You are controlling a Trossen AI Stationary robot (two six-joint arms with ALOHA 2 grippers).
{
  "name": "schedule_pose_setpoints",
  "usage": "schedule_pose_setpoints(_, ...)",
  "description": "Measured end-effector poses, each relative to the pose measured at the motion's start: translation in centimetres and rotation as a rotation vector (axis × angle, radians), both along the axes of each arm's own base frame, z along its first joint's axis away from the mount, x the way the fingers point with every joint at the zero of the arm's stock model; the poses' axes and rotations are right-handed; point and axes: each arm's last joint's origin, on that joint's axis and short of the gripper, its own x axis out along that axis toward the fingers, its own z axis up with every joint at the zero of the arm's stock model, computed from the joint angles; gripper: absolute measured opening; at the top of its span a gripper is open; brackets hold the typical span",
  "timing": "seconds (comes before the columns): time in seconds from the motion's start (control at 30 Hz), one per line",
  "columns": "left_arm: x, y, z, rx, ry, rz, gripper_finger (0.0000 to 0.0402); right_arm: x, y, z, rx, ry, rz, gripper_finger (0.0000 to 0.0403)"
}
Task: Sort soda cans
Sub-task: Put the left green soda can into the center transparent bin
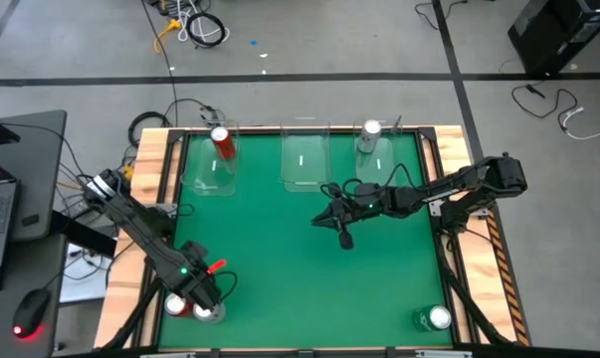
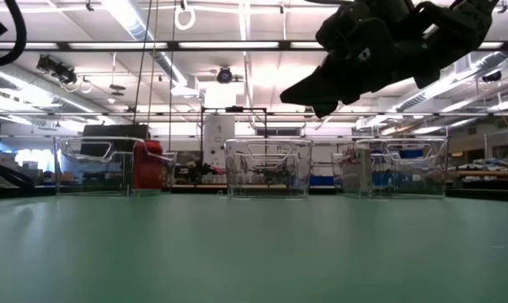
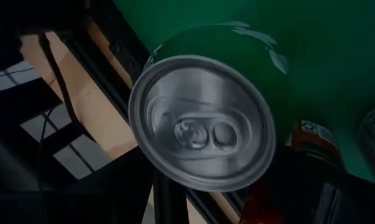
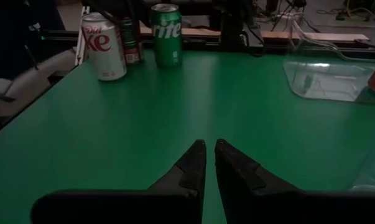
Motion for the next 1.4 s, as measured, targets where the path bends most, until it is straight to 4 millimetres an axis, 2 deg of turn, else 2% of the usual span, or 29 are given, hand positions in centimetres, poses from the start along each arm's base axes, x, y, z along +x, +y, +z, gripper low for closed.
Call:
schedule_pose_setpoints(0.23,0.0,0.1,0.4,0.055,-0.015,0.050,0.0292,0.0,0.1,0.0,0.005,0.001,0.003,0.0046)
schedule_pose_setpoints(0.5,0.7,-0.7,0.1,-0.018,-0.082,0.104,0.0292,0.0,0.5,0.0,0.010,0.002,0.014,0.0046)
schedule_pose_setpoints(0.73,0.7,-0.5,0.2,0.023,-0.107,0.118,0.0292,0.0,0.7,0.0,0.012,0.002,0.020,0.0046)
schedule_pose_setpoints(0.87,0.8,-1.2,0.8,0.002,-0.145,0.139,0.0292,0.0,0.7,0.0,0.020,0.007,0.017,0.0046)
schedule_pose_setpoints(1.4,-1.1,-2.3,1.7,0.012,-0.182,0.105,0.0292,0.1,0.9,-0.7,0.053,0.043,0.012,0.0046)
